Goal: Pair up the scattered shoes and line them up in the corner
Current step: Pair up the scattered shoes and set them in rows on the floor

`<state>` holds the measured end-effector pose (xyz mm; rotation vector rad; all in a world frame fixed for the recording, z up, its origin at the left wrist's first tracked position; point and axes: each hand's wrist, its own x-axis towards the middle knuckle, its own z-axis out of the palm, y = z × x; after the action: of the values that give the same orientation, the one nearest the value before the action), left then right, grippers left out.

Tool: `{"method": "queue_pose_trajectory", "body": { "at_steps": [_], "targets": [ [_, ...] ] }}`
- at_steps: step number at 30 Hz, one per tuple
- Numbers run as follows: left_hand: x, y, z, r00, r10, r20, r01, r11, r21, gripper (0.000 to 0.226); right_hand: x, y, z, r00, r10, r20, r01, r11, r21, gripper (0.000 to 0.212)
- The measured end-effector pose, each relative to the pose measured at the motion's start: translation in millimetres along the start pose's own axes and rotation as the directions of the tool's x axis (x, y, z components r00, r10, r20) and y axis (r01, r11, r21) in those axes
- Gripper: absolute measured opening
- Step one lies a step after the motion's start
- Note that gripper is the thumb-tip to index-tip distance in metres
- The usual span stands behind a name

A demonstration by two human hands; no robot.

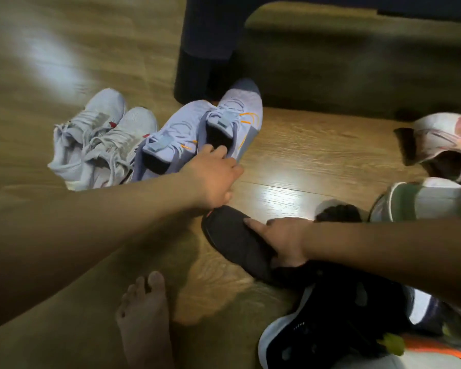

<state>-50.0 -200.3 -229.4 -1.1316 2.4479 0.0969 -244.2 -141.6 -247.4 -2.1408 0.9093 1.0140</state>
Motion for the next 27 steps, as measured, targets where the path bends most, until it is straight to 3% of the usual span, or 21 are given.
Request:
{"method": "queue_pose_trajectory", "body": {
  "at_steps": [5,8,11,13,14,16,18,20,22,24,27],
  "targets": [
    [16.5,-11.5,1.7,0.996,-0.002,0.09,0.021,0.976,-0.216,0.048,-21.5,48.0,-18.7,0.997,0.039,-0.063,-0.025,0.978,0.205,0.052],
    [19.5,-13.4,-5.9,0.996,0.02,0.089,-0.004,0.984,-0.181,0.039,-38.7,89.4,-44.0,0.976,0.206,-0.072,-0.17,0.924,0.341,0.045],
    [12.2,-4.6,-12.4,0.999,0.046,0.013,-0.043,0.989,-0.142,0.036,-51.9,119.5,-57.5,0.911,0.406,-0.068,-0.27,0.714,0.645,0.024],
    [-0.1,5.1,-2.5,0.983,0.15,-0.108,-0.164,0.977,-0.136,0.037,-51.3,126.0,-59.2,0.856,0.507,-0.1,-0.268,0.6,0.754,0.014],
    [-9.0,10.8,2.4,0.967,0.219,-0.13,-0.236,0.963,-0.128,0.037,-47.8,127.8,-58.8,0.824,0.548,-0.143,-0.255,0.585,0.77,0.015],
    [-24.8,19.6,13.9,0.953,0.3,-0.036,-0.302,0.947,-0.11,0.034,-40.5,120.0,-60.2,0.804,0.559,-0.204,-0.216,0.593,0.776,0.021],
    [-33.8,24.6,22.7,0.954,0.293,0.058,-0.29,0.955,-0.06,0.036,-35.9,104.4,-64.2,0.877,0.457,-0.15,-0.104,0.484,0.869,0.037],
    [-38.7,26.6,18.0,0.962,0.274,0.007,-0.274,0.961,-0.026,0.034,-35.5,88.2,-70.8,0.96,0.275,-0.058,-0.047,0.358,0.932,0.06],
    [-34.6,25.3,6.9,0.962,0.24,-0.133,-0.24,0.971,0.019,0.029,-35.5,85.3,-76.1,0.978,0.205,-0.032,-0.056,0.412,0.91,0.069],
    [-25.0,25.0,-2.1,0.935,0.214,-0.284,-0.21,0.977,0.045,0.021,-38.6,93.2,-79.3,0.968,0.252,-0.026,-0.11,0.511,0.852,0.061],
    [-2.9,35.3,-18.9,0.915,0.248,-0.318,-0.249,0.968,0.037,0.019,-41.7,104.5,-75.0,0.946,0.324,-0.032,-0.206,0.673,0.711,0.039]
  ]
}}
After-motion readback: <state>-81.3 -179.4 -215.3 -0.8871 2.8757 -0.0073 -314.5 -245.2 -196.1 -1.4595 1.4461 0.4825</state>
